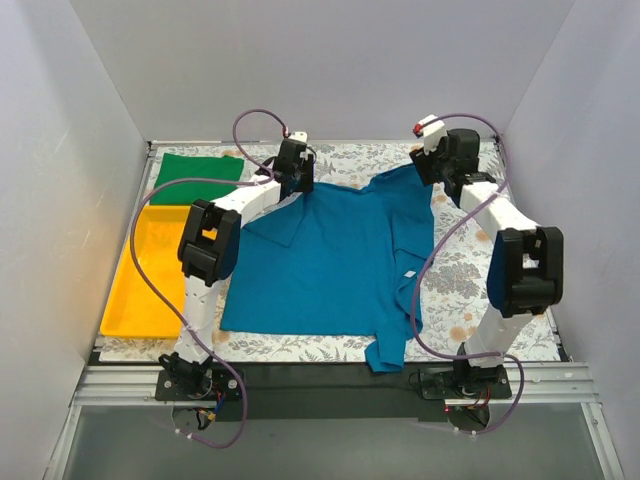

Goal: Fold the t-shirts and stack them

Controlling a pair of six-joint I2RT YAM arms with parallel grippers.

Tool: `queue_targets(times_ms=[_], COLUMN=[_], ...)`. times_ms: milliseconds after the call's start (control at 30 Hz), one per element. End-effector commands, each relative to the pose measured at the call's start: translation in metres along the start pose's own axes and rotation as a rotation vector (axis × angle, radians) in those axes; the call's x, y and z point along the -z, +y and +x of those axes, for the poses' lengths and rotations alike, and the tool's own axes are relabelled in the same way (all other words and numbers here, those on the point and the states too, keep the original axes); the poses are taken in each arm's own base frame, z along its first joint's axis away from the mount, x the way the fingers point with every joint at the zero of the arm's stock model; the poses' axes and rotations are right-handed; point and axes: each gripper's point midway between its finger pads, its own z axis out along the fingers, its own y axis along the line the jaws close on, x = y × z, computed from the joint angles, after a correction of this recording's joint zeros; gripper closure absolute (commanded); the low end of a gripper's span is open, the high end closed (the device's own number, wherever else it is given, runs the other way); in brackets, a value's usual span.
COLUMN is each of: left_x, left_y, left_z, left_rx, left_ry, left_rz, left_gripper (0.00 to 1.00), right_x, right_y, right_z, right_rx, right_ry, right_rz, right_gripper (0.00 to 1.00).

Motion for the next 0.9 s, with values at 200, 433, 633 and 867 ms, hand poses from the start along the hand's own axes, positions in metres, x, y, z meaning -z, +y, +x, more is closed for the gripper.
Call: queue_targets(times_ms=[200, 433, 633, 867], left_x=[0.079, 0.215, 0.283, 0.321], left_y=[0.029, 0.012, 0.030, 0.027], left_z=[-0.112, -0.079, 0.005, 0.060], left_rx=[0.090, 0.073, 0.068, 0.060], left_ry=[-0.199, -0.290, -0.291, -0.319], left_rz=[-0.127, 0.131, 0.189, 0.307], left_gripper=[0.44, 0.33, 0.31, 0.30], right_x=[0.033, 0.128, 0.161, 0.173], right_y=[0.004, 0.129, 0.138, 0.161], right_z=[-0.016, 0.039, 0.091, 0.123], right_rx=[-0.021, 0.115, 0.068, -0.088], right_ry=[0.037, 0.025, 0.210, 0.342], right_rz=[0.098, -0.522, -0.537, -0.602], right_gripper=[0.13, 0.05, 0.09, 0.16])
